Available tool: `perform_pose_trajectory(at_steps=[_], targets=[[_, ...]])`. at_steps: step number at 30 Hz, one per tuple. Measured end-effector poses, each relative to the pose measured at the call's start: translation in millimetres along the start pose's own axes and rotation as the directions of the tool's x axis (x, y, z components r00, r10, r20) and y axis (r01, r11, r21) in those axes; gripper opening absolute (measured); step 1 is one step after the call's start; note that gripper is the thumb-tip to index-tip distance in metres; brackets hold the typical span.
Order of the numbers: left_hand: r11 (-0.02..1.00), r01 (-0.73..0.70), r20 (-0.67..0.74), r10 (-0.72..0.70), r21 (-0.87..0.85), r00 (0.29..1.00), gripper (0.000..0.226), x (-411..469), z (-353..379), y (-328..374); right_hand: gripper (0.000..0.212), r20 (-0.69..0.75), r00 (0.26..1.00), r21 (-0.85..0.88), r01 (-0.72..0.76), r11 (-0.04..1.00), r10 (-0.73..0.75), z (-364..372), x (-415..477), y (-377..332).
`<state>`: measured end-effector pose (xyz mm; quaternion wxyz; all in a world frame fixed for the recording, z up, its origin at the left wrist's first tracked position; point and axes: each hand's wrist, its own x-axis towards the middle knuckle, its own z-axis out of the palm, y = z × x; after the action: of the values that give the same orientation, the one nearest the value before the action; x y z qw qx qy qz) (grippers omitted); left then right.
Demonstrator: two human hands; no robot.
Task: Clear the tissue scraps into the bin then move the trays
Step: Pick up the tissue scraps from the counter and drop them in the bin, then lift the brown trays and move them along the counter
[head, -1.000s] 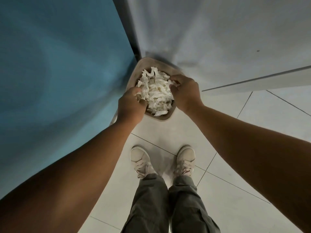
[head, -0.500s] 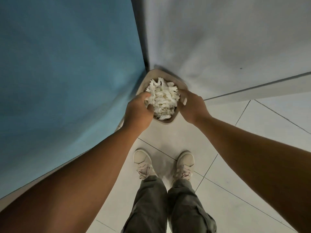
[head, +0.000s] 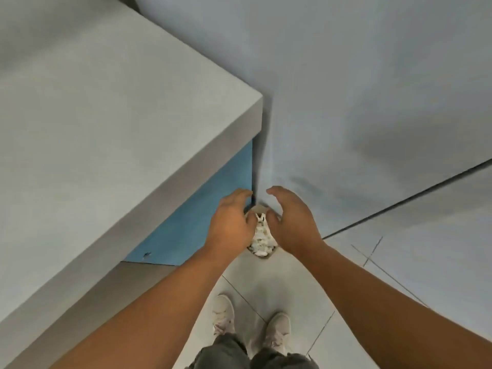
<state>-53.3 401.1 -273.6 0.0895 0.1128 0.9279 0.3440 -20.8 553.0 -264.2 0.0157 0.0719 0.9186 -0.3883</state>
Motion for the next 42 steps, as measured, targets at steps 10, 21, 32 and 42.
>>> perform_pose_trajectory(at_steps=[10, 21, 32, 42], targets=[[0.999, -0.035, -0.412, 0.046, 0.032, 0.910, 0.045, -59, -163, 60, 0.043, -0.004, 0.924, 0.011, 0.383, 0.924, -0.383, -90, -6, -140], [0.982, 0.180, -0.654, -0.103, 0.052, 0.749, 0.044, -143, -324, 14, 0.045, 0.114, 0.775, 0.072, 0.618, 0.783, -0.622, -48, -24, -294], [0.887, 0.461, -0.787, -0.261, 0.033, 0.559, 0.039, -259, -451, -133, 0.046, 0.282, 0.646, 0.133, 0.706, 0.695, -0.710, 92, -48, -452], [0.577, 0.814, -0.793, -0.525, -0.065, 0.309, 0.044, -409, -524, -291, 0.047, 0.425, 0.513, 0.099, 0.792, 0.602, -0.746, 229, -75, -568]])
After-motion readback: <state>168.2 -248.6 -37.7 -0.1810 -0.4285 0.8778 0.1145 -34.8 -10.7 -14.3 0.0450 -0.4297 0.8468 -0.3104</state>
